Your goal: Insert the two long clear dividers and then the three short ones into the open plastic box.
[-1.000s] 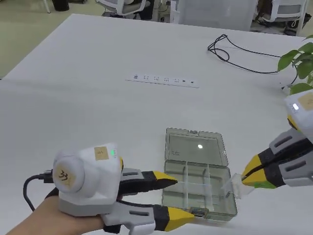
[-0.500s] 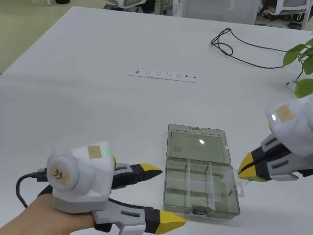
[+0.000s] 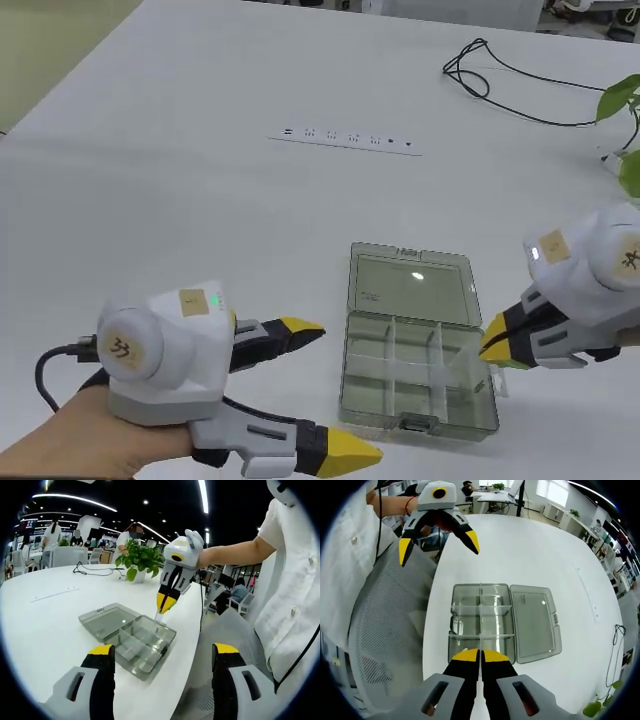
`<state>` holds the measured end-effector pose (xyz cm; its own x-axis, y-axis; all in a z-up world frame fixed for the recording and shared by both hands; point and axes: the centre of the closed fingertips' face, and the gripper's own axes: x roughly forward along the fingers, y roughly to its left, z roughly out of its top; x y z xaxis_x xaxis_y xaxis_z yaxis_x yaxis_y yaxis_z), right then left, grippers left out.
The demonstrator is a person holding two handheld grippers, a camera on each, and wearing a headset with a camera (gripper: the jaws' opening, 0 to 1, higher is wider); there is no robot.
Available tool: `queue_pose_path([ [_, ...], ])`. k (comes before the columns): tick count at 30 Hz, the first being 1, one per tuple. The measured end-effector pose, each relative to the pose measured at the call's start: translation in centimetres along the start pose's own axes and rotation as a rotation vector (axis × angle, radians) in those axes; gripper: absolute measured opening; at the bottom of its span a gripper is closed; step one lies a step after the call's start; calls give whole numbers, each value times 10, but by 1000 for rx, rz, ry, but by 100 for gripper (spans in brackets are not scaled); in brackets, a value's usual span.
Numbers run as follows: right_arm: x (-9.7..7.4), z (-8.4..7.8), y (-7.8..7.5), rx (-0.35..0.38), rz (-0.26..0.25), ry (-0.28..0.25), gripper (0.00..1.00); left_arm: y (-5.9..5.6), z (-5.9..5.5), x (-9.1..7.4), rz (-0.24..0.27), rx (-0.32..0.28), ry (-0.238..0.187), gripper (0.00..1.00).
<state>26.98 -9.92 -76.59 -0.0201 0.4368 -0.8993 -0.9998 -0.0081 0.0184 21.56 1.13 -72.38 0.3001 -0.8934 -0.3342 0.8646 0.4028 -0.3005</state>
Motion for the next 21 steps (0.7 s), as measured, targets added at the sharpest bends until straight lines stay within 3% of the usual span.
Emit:
queue_pose_path([
  [15,7,-2,-1,-7,20,15,2,-1,1,3,-9,-5,-3,81],
  [21,9,-5,-1,41,42,-28,2,0,1,2,-8,-6,-5,81],
])
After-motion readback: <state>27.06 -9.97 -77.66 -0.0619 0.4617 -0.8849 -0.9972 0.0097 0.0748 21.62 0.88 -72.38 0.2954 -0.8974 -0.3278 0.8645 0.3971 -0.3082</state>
